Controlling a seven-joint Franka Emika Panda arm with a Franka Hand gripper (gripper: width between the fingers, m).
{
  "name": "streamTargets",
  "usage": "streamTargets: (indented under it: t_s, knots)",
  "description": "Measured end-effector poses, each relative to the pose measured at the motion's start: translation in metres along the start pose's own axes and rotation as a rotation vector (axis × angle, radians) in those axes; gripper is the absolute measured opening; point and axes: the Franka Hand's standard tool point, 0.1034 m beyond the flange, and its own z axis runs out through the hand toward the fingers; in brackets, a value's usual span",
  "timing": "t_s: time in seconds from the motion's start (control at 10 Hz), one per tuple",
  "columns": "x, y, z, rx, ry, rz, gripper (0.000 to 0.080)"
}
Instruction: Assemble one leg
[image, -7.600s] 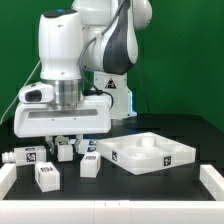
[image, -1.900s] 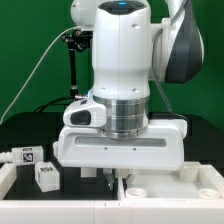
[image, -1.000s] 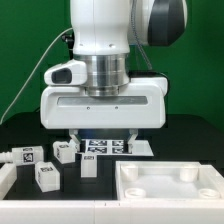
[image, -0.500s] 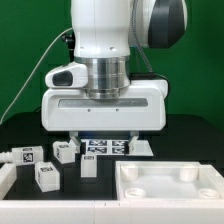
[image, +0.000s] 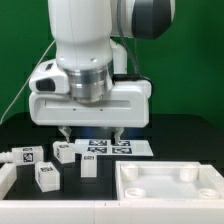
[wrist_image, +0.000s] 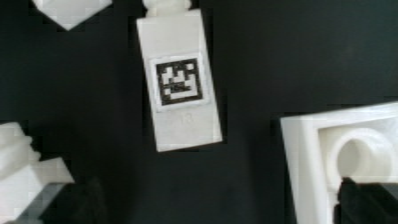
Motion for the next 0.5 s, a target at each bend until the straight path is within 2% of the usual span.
streamTargets:
  t_s: [0.2, 0.3, 0.5]
  knots:
    - [-0.001, 0.0, 0.003, -0.001, -0.105, -0.01, 0.0649]
    - [-0.002, 0.001, 0.005, -0.024, -0.155, -0.061, 0.0649]
    - [-0.008, 0.013, 0.018, -0.026, -0.308, -0.086, 0.0649]
